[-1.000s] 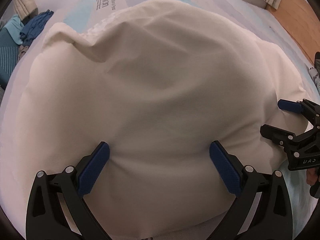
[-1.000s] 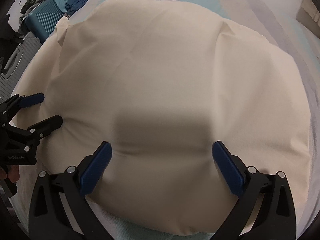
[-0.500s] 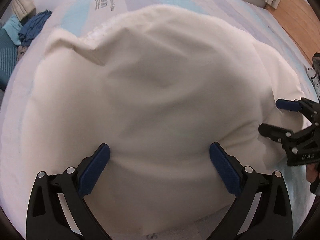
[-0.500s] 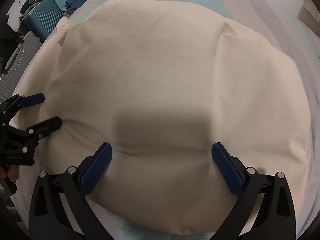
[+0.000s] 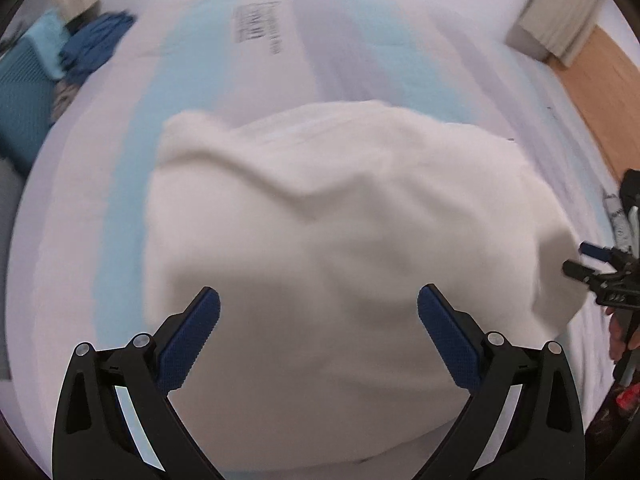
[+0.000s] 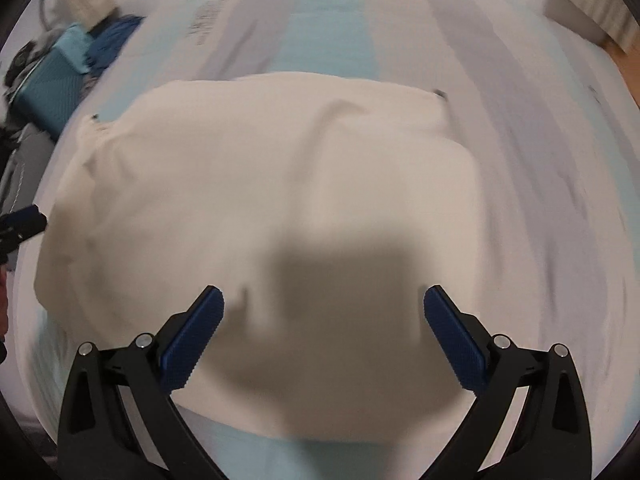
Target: Fold large clothes
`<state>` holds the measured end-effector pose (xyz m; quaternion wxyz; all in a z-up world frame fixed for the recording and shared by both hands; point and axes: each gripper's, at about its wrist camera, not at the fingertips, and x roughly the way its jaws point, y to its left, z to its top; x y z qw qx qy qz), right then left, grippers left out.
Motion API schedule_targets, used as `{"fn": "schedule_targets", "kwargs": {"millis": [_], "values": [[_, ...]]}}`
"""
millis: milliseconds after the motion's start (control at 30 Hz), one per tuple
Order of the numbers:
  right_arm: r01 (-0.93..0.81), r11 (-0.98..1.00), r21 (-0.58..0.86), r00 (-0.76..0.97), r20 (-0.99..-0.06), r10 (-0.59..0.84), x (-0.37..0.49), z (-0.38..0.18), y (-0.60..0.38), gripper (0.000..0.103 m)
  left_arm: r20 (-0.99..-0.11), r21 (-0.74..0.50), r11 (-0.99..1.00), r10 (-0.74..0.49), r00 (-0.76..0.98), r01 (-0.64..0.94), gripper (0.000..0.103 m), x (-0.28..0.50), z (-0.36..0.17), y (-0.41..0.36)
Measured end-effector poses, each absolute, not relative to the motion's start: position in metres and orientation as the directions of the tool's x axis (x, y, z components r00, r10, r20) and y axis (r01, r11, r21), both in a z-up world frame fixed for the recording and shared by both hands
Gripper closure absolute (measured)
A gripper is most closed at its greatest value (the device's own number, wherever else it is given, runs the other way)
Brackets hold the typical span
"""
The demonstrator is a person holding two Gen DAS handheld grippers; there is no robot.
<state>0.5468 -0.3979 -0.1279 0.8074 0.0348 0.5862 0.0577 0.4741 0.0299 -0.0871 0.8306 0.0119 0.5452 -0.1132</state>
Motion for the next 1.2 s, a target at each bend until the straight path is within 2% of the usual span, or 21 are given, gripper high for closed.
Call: {"fn": "schedule_targets", "kwargs": {"millis": [200,300,467,667,833,933,1033,1200], "values": [[0.056,0.989,0.137,0.272,-0.955,0.117,0.512,-0.137,-0.437,0.007,-0.918,-0.136,0.952,-0.225,0.326,0.274,0.006,0.492,-0.107,-0.05],[0.12,0.979,0.166,0.253,-0.959,0.132,0.499,-0.15,-0.45,0.007,-0.936,-0.117,0.945,-0.208,0.285,0.305,0.006,0.5,-0.128,-0.08],[0.195,0.956,0.217,0.245,-0.955,0.167,0.485,-0.172,-0.462,0.007,-0.963,-0.077,0.953,-0.147,0.225,0.294,0.005,0.513,-0.163,-0.092],[0.297,0.871,0.391,0.278,-0.908,0.313,0.482,-0.198,-0.47,0.006,-0.968,-0.084,0.953,-0.148,0.203,0.292,0.005,0.515,-0.175,-0.093],[0.258,0.828,0.498,0.288,-0.858,0.426,0.514,-0.204,-0.481,0.006,-0.968,-0.08,0.946,-0.149,0.201,0.313,0.005,0.517,-0.173,-0.096],[0.175,0.847,0.503,0.254,-0.854,0.455,0.551,-0.196,-0.486,0.006,-0.961,-0.037,0.945,-0.123,0.247,0.325,0.005,0.525,-0.163,-0.091],[0.132,0.845,0.518,0.154,-0.853,0.499,0.595,-0.205,-0.485,0.006,-0.957,-0.044,0.955,-0.124,0.261,0.292,0.006,0.53,-0.16,-0.085],[0.163,0.825,0.541,0.027,-0.838,0.545,0.629,-0.224,-0.483,0.006,-0.964,-0.044,0.959,-0.115,0.24,0.281,0.005,0.537,-0.171,-0.083]]}}
